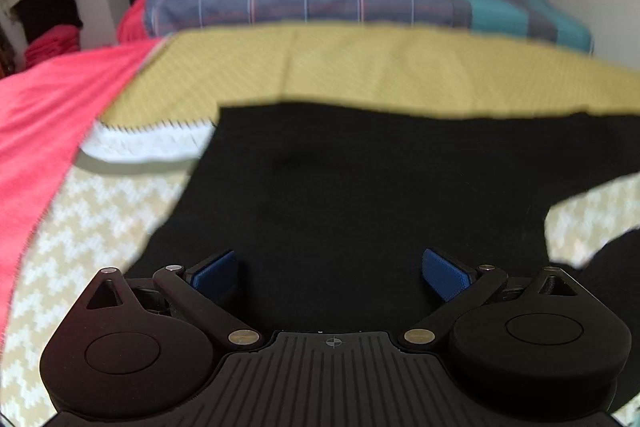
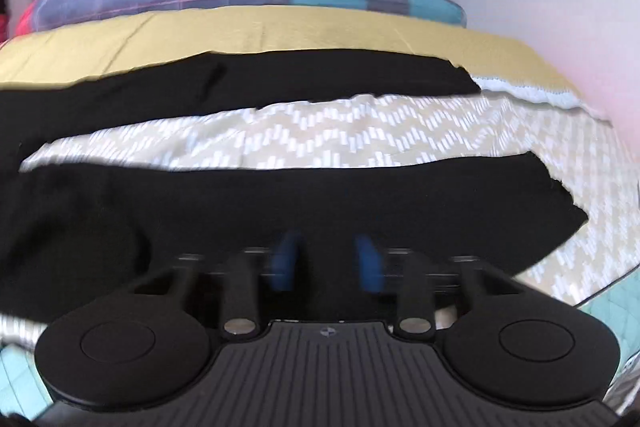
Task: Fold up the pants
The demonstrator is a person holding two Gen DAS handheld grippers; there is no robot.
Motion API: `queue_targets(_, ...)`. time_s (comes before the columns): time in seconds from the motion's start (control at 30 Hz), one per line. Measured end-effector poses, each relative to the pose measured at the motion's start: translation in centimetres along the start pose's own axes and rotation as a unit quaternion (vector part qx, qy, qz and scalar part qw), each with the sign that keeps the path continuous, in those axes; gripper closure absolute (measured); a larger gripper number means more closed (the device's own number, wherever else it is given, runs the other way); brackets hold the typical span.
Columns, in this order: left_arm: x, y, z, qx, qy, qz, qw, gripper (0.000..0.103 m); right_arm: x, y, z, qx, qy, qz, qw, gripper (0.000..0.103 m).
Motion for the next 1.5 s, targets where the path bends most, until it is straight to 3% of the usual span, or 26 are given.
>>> queue_targets(0.07, 0.5, 0.6, 1.5, -0.018, -0.018, 0.014, 0.9996, 0.000, 0.9, 0.6, -1.5, -0.001, 0.009, 0.011, 1.000, 0.099)
queue_targets(0.13, 0.2, 1.2, 1.3, -0.007, -0.019, 0.017, 0.9997, 0.000, 1.5, 1.6, -2.2, -0.004, 0.029, 0.008, 1.000, 0.099)
queue_targets(0.2, -0.6, 1.7, 1.0, -0.006, -0.010, 0.009, 0.9999, 0.000, 2.5, 3.1, -3.2, -0.016, 0.022, 0.031, 0.999, 0.098)
queue_targets(0.3, -1.2, 2.1, 0.9, 0.002, -0.001, 0.003, 1.0000, 0.000, 3.6, 2.6, -2.7, -0.019, 0.010, 0.067, 0.998, 0.097)
queue_targets(0.4, -1.0, 1.9, 0.8, -0.003, -0.013, 0.002, 0.9999, 0.000, 1.3, 0.5, -4.3, 0.051, 0.043, 0.047, 0.997, 0.081)
queue_targets(0.43, -0.9, 1.8, 0.8, -0.007, -0.014, -0.001, 0.9999, 0.000, -0.2, 0.0, -5.2, 0.078, 0.053, 0.023, 0.995, 0.069)
queue_targets(0.47, -0.8, 1.8, 0.7, -0.009, -0.013, -0.005, 0.9999, 0.000, -1.8, -0.4, -6.0, 0.098, 0.045, -0.006, 0.994, 0.060)
queue_targets(0.5, -0.9, 1.8, 0.6, -0.010, -0.012, -0.008, 0.9998, 0.000, -3.6, -0.7, -6.7, 0.108, 0.018, -0.035, 0.993, 0.058)
queue_targets(0.57, -1.0, 1.9, 0.6, -0.010, -0.011, -0.010, 0.9998, 0.000, -7.2, -0.5, -7.5, 0.087, -0.092, -0.081, 0.989, 0.060)
queue_targets(0.63, -0.9, 2.0, 0.6, -0.009, -0.013, -0.011, 0.9998, 0.000, -10.9, -0.1, -7.2, 0.035, -0.202, -0.128, 0.970, 0.061)
queue_targets(0.7, -0.8, 2.1, 0.6, -0.009, -0.016, -0.012, 0.9997, 0.000, -13.9, 0.2, -6.1, 0.014, -0.214, -0.168, 0.962, 0.061)
queue_targets(0.8, -0.8, 2.1, 0.7, -0.009, -0.018, -0.015, 0.9997, 0.000, -16.6, -0.6, -3.6, 0.023, -0.156, -0.201, 0.967, 0.056)
queue_targets(0.83, -0.8, 2.1, 0.7, -0.009, -0.018, -0.015, 0.9997, 0.000, -16.9, -1.1, -2.6, 0.028, -0.130, -0.201, 0.971, 0.058)
queue_targets(0.9, -0.8, 2.0, 0.8, -0.008, -0.018, -0.015, 0.9997, 0.000, -17.0, -1.3, -1.6, 0.030, -0.112, -0.199, 0.973, 0.081)
queue_targets(0.93, -0.9, 2.1, 0.8, -0.007, -0.017, -0.014, 0.9997, 0.000, -17.0, -0.9, -1.9, 0.030, -0.115, -0.210, 0.971, 0.098)
queue_targets(1.03, -0.9, 2.2, 0.7, -0.006, -0.014, -0.013, 0.9998, 0.000, -16.0, 0.5, -3.6, -0.002, -0.145, -0.238, 0.960, 0.099)
queue_targets(1.2, -0.9, 2.3, 0.7, -0.003, -0.013, -0.011, 0.9999, 0.000, -13.9, 1.7, -6.5, -0.064, -0.234, -0.218, 0.945, 0.099)
queue_targets(1.27, -0.9, 2.3, 0.7, -0.003, -0.013, -0.010, 0.9999, 0.000, -14.0, 2.2, -6.0, -0.082, -0.233, -0.219, 0.944, 0.099)
queue_targets(1.37, -0.8, 2.2, 0.7, -0.004, -0.012, -0.009, 0.9999, 0.000, -13.5, 1.9, -7.2, -0.055, -0.238, -0.214, 0.946, 0.099)
queue_targets(1.43, -0.8, 2.2, 0.8, -0.005, -0.012, -0.008, 0.9999, 0.000, -13.5, 2.5, -5.8, -0.068, -0.207, -0.225, 0.950, 0.099)
queue_targets(1.5, -0.8, 2.0, 0.8, -0.009, -0.012, -0.010, 0.9998, 0.000, -13.5, 2.7, -5.6, -0.064, -0.210, -0.221, 0.950, 0.097)
Point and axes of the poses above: each gripper's, at about its wrist camera, not at the fingertips, and z roughly the way its jaws point, x to its right, y to its underside, the point moved 4 cm from there along z, roughly the way its jaws point, and after that the axes turned 11 degrees about -x, right-handed, at the moved point
